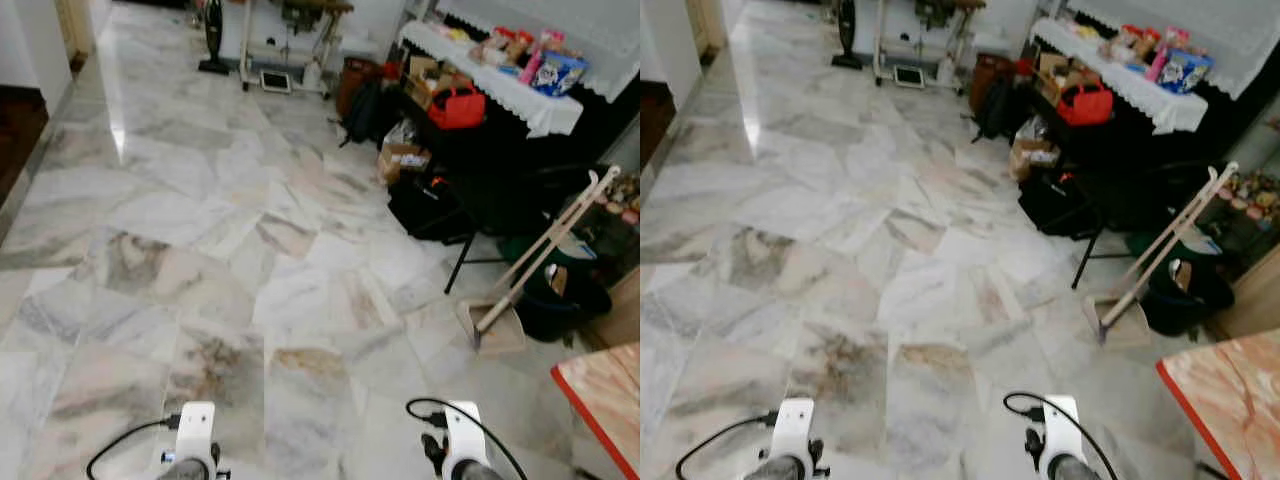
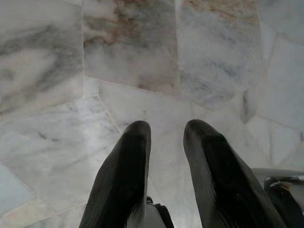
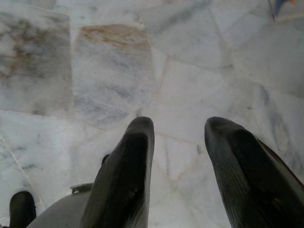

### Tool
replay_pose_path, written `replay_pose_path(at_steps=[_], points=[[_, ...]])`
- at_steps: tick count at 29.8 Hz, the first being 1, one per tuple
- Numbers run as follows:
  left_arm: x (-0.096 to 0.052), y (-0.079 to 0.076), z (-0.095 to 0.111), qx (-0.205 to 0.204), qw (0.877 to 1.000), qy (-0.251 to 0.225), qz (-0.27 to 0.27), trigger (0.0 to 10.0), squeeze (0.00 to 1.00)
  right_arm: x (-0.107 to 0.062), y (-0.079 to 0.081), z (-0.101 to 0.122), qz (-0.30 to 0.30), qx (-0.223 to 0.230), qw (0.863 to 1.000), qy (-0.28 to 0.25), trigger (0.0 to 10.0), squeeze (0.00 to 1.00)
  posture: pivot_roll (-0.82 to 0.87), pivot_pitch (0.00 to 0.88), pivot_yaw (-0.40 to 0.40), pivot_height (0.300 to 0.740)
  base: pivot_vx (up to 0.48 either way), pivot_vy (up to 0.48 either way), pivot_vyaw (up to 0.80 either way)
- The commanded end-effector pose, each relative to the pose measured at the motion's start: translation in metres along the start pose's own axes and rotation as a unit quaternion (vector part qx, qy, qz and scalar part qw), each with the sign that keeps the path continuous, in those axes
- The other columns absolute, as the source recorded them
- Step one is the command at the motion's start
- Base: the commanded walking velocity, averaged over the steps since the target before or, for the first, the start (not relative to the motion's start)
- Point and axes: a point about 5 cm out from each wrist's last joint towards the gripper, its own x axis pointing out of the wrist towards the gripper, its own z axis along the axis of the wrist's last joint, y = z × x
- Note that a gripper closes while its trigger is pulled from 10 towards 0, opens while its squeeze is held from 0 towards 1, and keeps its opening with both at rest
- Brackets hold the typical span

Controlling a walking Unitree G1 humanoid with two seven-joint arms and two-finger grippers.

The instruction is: Setting the table

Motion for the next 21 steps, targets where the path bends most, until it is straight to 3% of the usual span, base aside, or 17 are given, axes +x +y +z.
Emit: replay_pose_path(at_steps=[1, 9, 17, 21], points=[[0.0, -0.007, 0.0, 0.009, 1.0, 0.0, -0.009, 10.0, 0.0, 0.0, -0.008, 0.005, -0.014, 0.008, 1.0, -0.006, 10.0, 0.0, 0.16, 0.0, -0.19, 0.74, 0.0, 0.0, -0.8], [0.0, -0.003, -0.001, 0.038, 0.999, 0.003, -0.02, 10.0, 0.0, 0.0, -0.004, 0.004, -0.023, 0.033, 0.999, -0.014, 10.0, 0.0, 0.1, 0.0, -0.113, 0.74, 0.0, 0.0, -0.8], [0.001, 0.0, 0.005, 0.09, 0.996, -0.005, -0.021, 10.0, 0.0, -0.003, -0.003, -0.012, -0.034, 0.053, 0.998, 0.001, 10.0, 0.0, 0.07, 0.0, -0.066, 0.74, 0.0, -0.088, -0.8], [0.002, 0.0, 0.009, 0.08, 0.997, -0.006, -0.019, 10.0, 0.0, -0.003, -0.003, -0.013, -0.038, 0.057, 0.998, 0.002, 10.0, 0.0, 0.07, 0.0, -0.062, 0.74, 0.0, -0.199, -0.8]])
